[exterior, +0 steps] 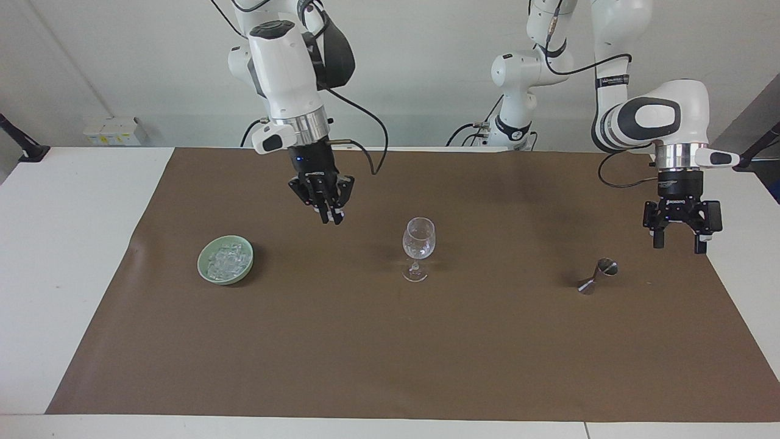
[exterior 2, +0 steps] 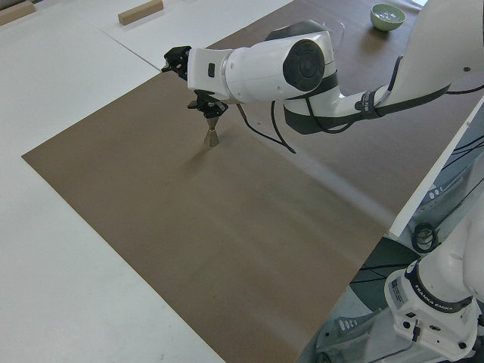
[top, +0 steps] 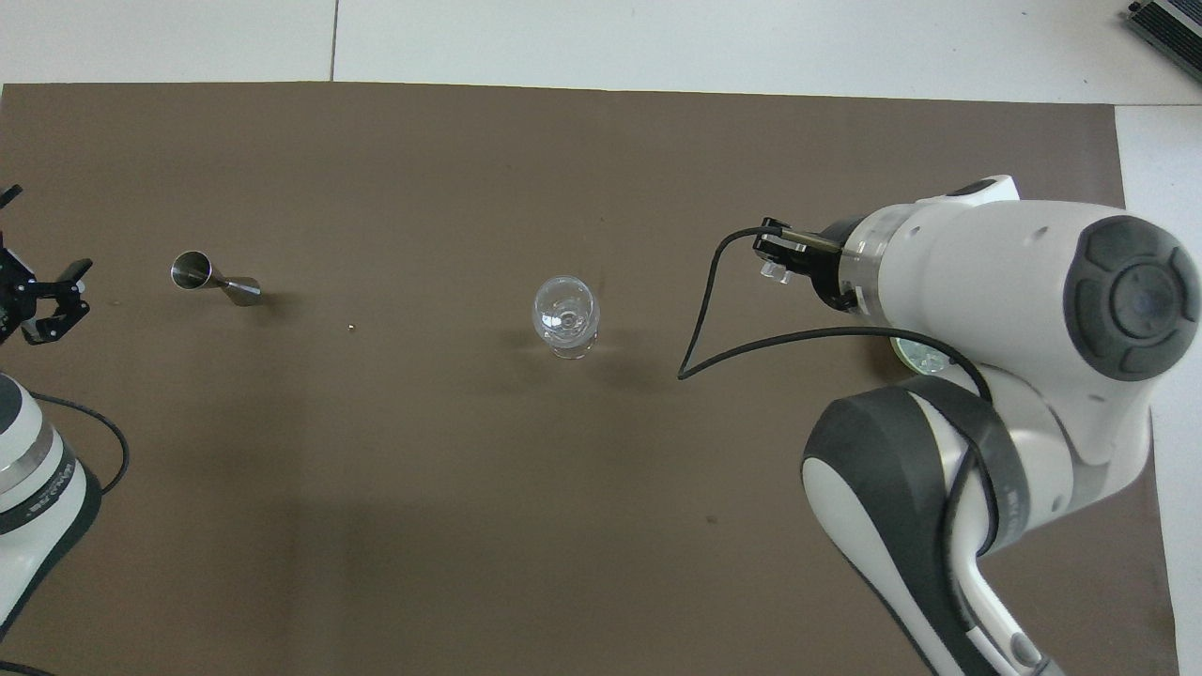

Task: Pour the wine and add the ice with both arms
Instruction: 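Lift the bowl over the glass with the right gripper while the left gripper withdraws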

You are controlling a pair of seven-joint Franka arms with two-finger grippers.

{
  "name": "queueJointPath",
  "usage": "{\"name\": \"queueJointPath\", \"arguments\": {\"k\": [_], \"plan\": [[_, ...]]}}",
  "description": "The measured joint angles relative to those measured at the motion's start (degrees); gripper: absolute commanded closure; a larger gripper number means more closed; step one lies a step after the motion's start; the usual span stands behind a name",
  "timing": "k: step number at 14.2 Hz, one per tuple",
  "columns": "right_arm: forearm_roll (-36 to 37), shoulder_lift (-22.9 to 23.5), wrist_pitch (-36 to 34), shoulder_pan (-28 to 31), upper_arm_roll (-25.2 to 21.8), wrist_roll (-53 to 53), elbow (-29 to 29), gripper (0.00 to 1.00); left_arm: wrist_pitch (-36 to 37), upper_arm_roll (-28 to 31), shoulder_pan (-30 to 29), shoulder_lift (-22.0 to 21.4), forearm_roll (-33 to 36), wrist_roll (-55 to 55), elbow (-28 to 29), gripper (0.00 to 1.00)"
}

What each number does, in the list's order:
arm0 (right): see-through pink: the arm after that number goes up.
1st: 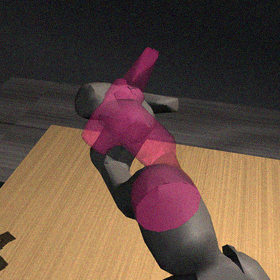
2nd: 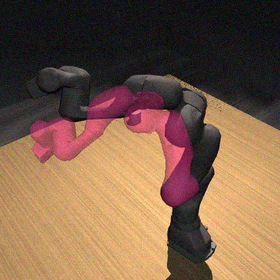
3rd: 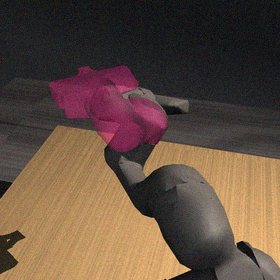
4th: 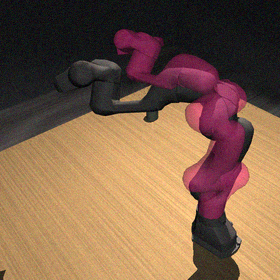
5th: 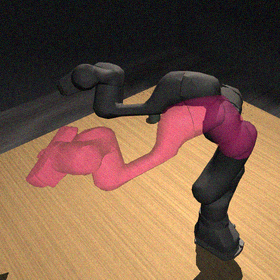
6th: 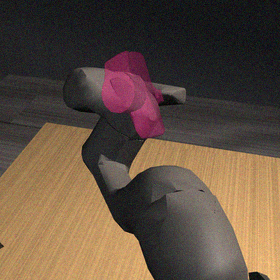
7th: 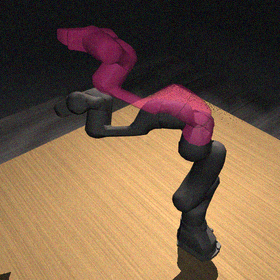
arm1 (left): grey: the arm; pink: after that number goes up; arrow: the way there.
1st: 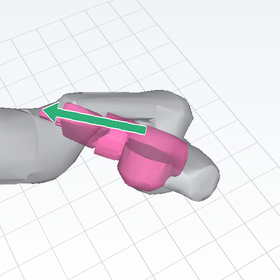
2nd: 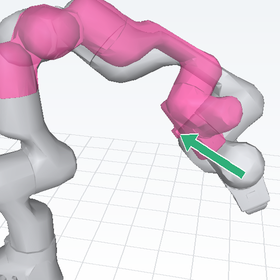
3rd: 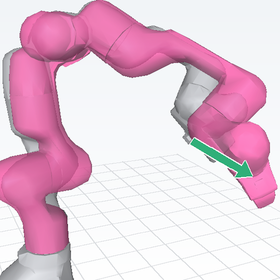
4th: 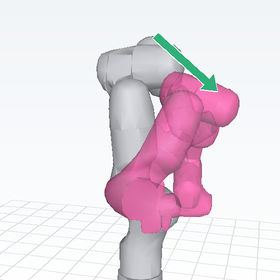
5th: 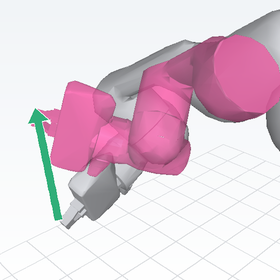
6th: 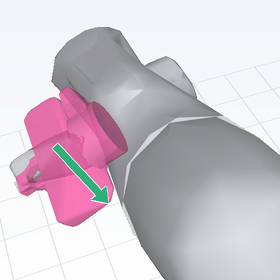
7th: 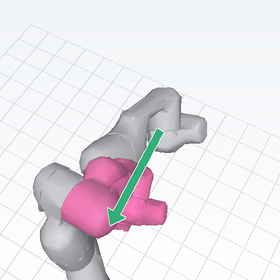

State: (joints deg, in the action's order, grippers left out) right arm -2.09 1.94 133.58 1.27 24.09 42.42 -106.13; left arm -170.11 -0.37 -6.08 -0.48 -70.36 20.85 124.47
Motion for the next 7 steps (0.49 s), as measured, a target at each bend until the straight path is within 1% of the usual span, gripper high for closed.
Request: {"name": "queueJointPath", "arguments": {"k": [1, 4, 7], "plan": [[-0.02, 0.31, 1.02, -1.25, 0.75, 1.54, 0.07, 1.0, 2.35, 0.02, -0.85, -0.05, 4.81, 1.48, -0.73, 0.0], [-0.02, 1.55, 3.13, -6.77, 1.1, 7.04, 1.47, 1.0, 9.51, 0.12, -2.96, -0.08, 19.21, 9.27, -4.17, 0.0], [0.67, 4.79, 3.38, -9.96, 1.05, 8.06, 4.72, 1.0, 17.91, 0.04, -3.43, -0.08, 33.3, 14.8, -8.86, 0.0]]}}
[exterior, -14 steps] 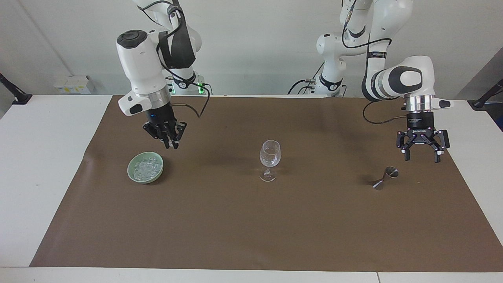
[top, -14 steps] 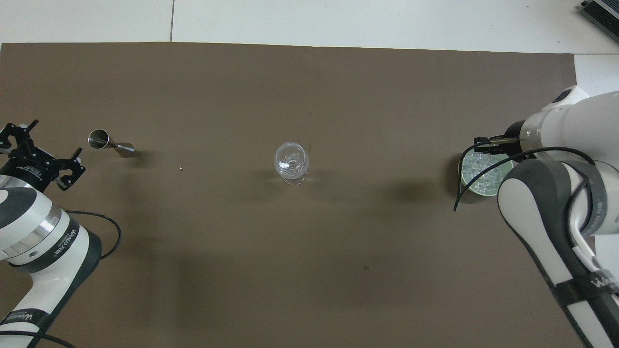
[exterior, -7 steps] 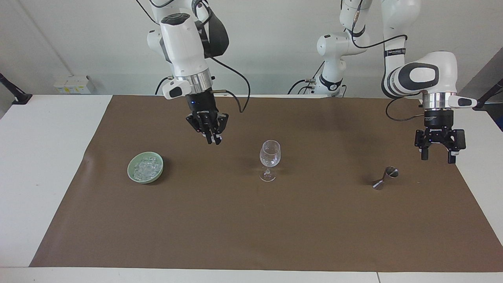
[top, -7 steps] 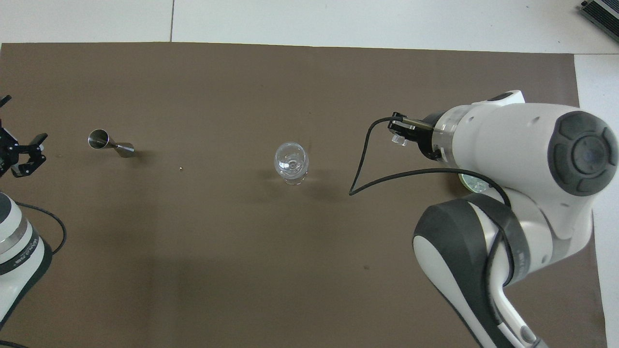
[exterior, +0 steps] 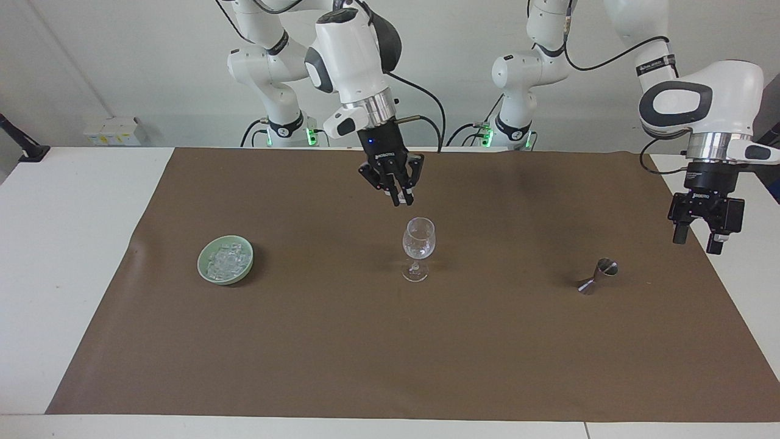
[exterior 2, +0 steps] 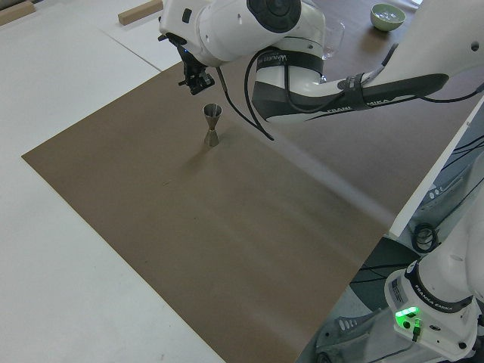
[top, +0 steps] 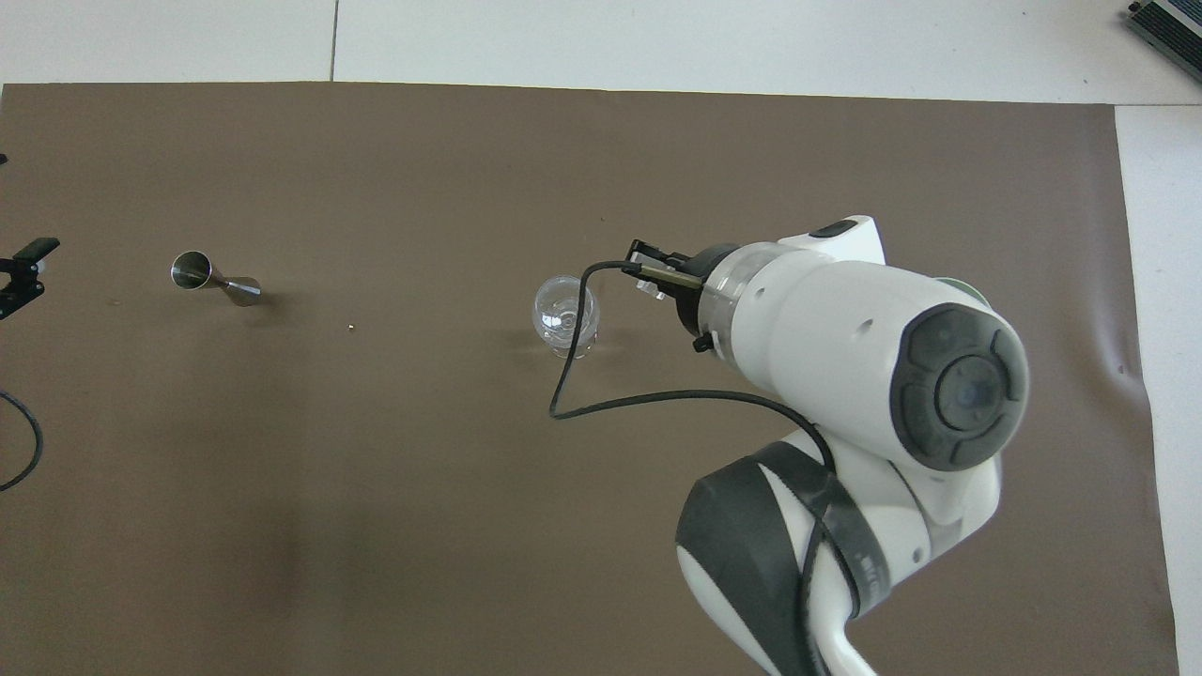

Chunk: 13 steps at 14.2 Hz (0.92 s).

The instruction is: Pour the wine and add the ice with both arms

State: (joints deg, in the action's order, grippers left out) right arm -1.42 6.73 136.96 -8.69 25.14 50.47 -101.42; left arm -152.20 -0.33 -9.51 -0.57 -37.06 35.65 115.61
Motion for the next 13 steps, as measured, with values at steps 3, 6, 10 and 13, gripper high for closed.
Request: {"name": "queueJointPath", "arguments": {"k": [3, 6, 10, 13], "plan": [[2.19, 2.9, 1.87, -0.42, -0.04, 0.0, 1.24, 1.0, 9.15, -0.16, 0.02, 0.02, 12.67, 1.28, -5.08, 0.0], [4.12, 4.83, 2.54, -0.73, -0.06, 0.0, 1.52, 1.0, 17.67, -0.71, 0.18, 0.09, 21.49, 1.31, -10.04, 0.0], [7.68, 7.32, 2.61, -2.31, -0.07, 1.92, 1.58, 1.0, 29.22, -1.64, 2.14, 0.54, 30.42, 1.05, -17.03, 0.0], [7.81, 7.62, 2.61, -2.39, -0.15, 1.92, 1.59, 1.0, 36.3, -1.81, 4.65, 1.62, 33.59, 0.08, -21.65, 0.0]]}}
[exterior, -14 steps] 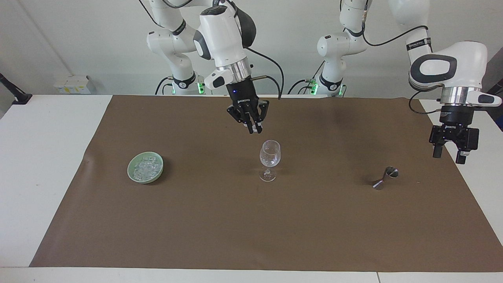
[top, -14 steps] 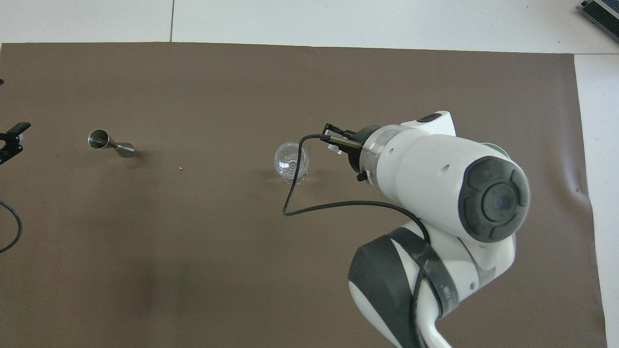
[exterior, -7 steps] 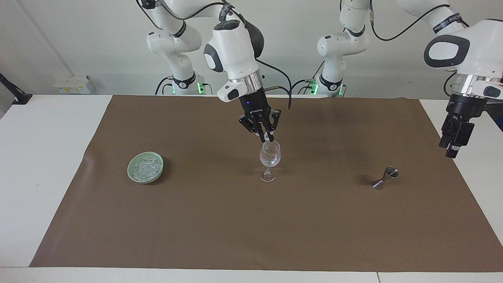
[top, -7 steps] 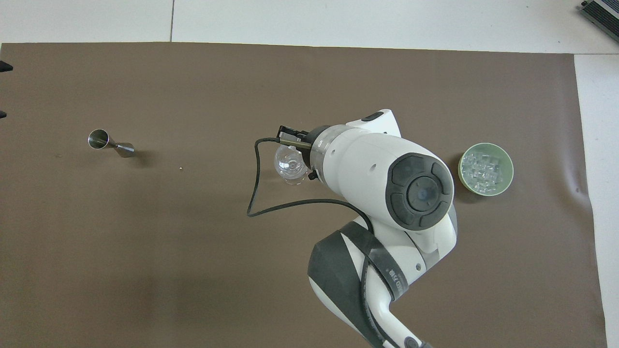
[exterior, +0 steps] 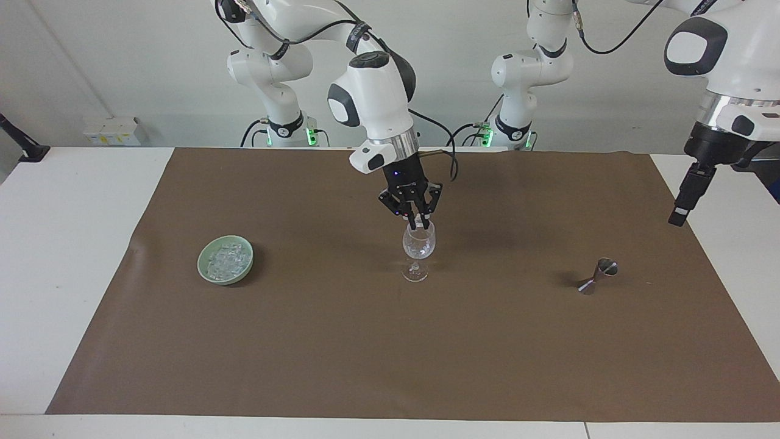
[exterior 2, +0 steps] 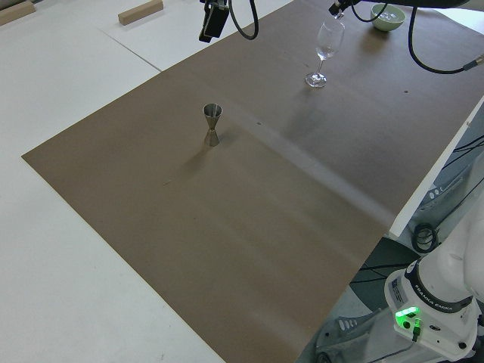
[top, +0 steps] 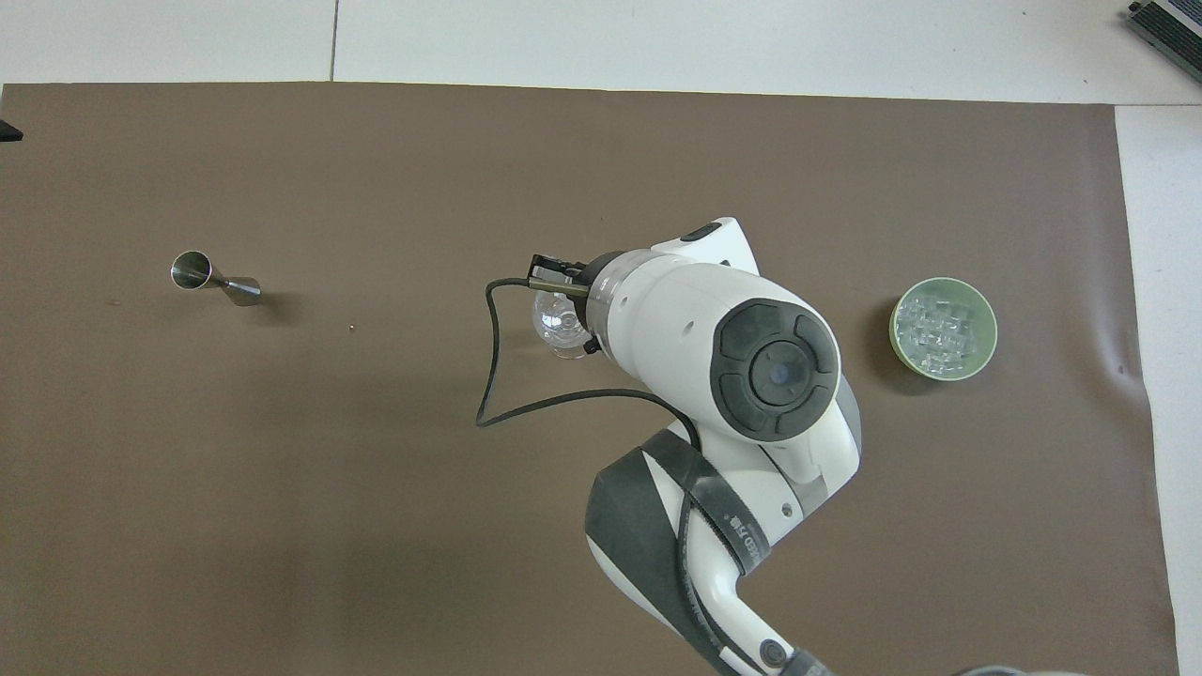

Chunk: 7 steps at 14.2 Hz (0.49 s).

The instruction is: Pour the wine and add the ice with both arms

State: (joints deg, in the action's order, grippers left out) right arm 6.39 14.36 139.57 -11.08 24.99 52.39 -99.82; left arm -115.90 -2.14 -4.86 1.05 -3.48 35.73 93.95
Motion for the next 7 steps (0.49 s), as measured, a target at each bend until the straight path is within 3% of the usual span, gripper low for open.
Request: {"name": "queueJointPath", "arguments": {"k": [7], "plan": [[0.01, 0.59, 0.27, -0.17, 0.02, 0.0, 0.01, 0.98, 9.93, -0.28, 1.64, -0.26, 0.83, -22.78, -3.47, 0.0]]}}
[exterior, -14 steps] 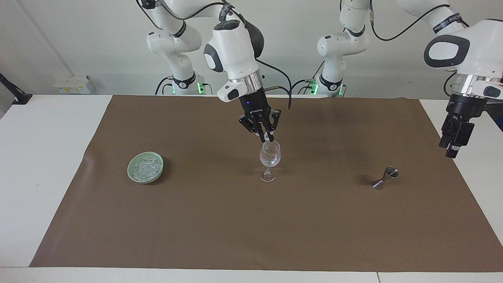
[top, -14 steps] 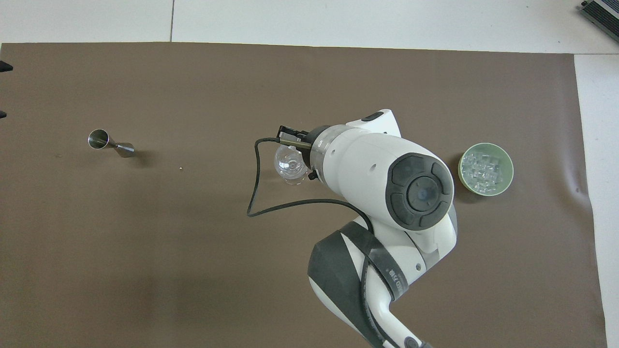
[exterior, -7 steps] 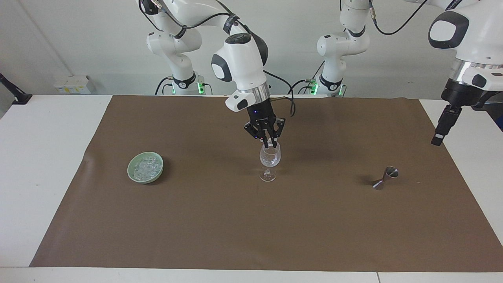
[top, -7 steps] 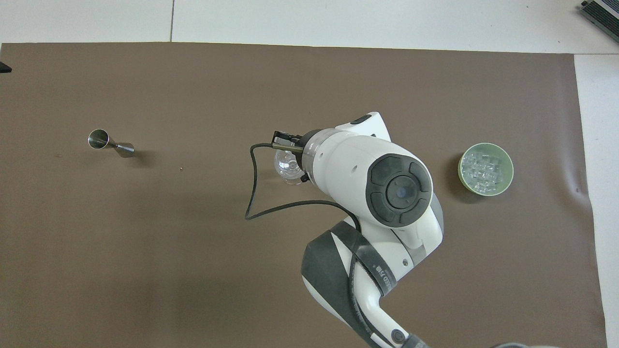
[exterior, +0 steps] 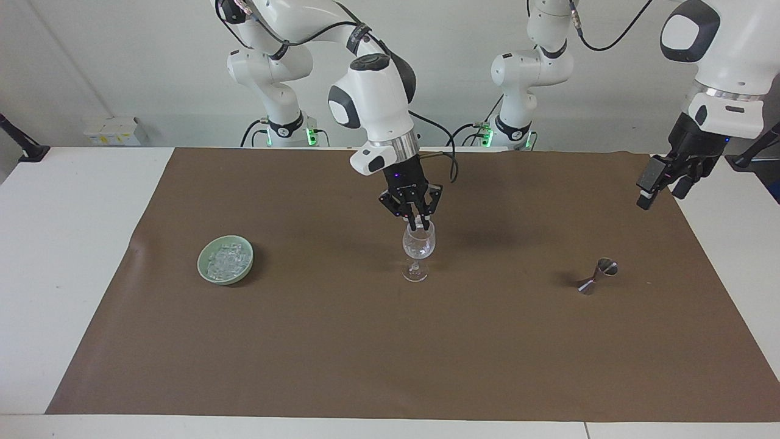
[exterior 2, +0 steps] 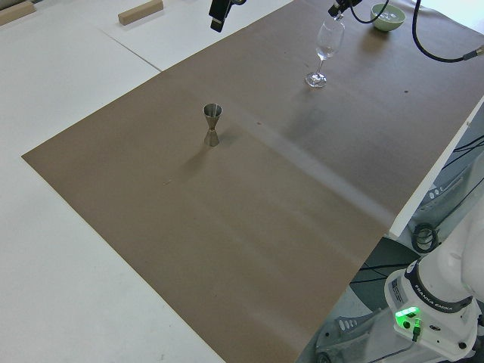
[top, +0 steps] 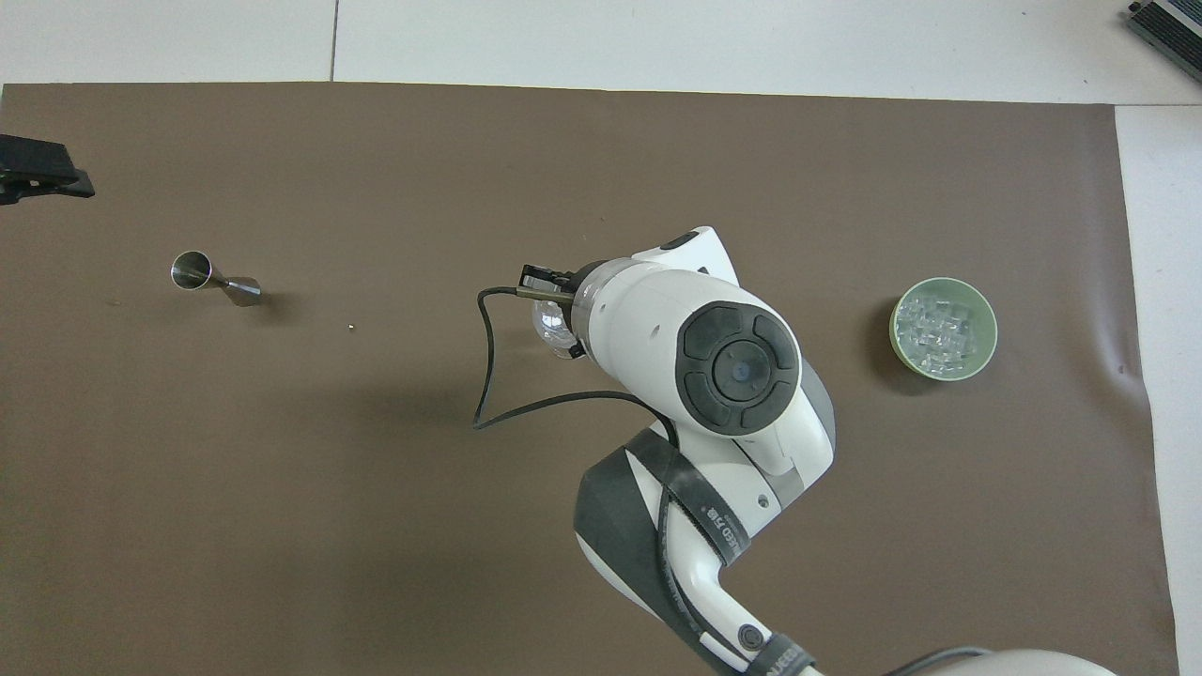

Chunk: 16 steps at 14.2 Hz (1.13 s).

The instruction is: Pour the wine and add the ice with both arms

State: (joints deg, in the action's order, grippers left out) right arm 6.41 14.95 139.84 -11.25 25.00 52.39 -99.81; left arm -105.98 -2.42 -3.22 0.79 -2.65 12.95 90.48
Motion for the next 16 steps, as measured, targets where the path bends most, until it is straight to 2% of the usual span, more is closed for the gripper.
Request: {"name": "queueJointPath", "arguments": {"k": [1, 3, 5, 8, 9, 10, 11, 16], "plan": [[0.0, 0.09, 0.16, -0.01, 0.0, 0.0, 0.0, 0.89, 1.96, -0.35, 0.14, -0.61, 0.0, -1.33, -0.21, 0.0], [0.02, 0.13, 0.46, -0.01, 0.0, 0.0, 0.01, 0.59, 5.72, -0.92, 1.04, -2.04, 0.0, -3.64, -0.28, 0.0], [0.02, 0.14, 0.51, -0.01, 0.0, 0.0, 0.01, 0.38, 9.12, -1.34, 1.74, -3.15, 0.0, -7.31, -0.29, 0.0], [0.02, 0.14, 0.55, -0.01, 0.0, 0.01, 0.06, 0.31, 12.25, -1.05, 1.78, -3.46, 0.0, -12.75, -0.28, 0.0], [0.02, 0.14, 0.55, -0.01, 0.0, 0.01, 0.07, 0.25, 13.08, -0.9, 1.76, -3.46, 0.0, -13.33, -0.27, 0.0], [0.02, 0.14, 0.56, -0.02, 0.0, 0.01, 0.08, 0.1, 13.75, -0.83, 1.75, -3.47, 0.0, -13.68, -0.23, 0.0], [0.03, 0.14, 0.56, -0.03, 0.0, 0.01, 0.08, 0.0, 14.08, -0.82, 1.74, -3.48, 0.0, -13.86, -0.15, 0.0], [2.49, -0.27, -2.03, 1.35, -2.31, 0.04, 0.9, 0.0, 14.65, -0.55, 1.69, -3.62, 0.0, -14.12, -0.03, 0.0]]}}
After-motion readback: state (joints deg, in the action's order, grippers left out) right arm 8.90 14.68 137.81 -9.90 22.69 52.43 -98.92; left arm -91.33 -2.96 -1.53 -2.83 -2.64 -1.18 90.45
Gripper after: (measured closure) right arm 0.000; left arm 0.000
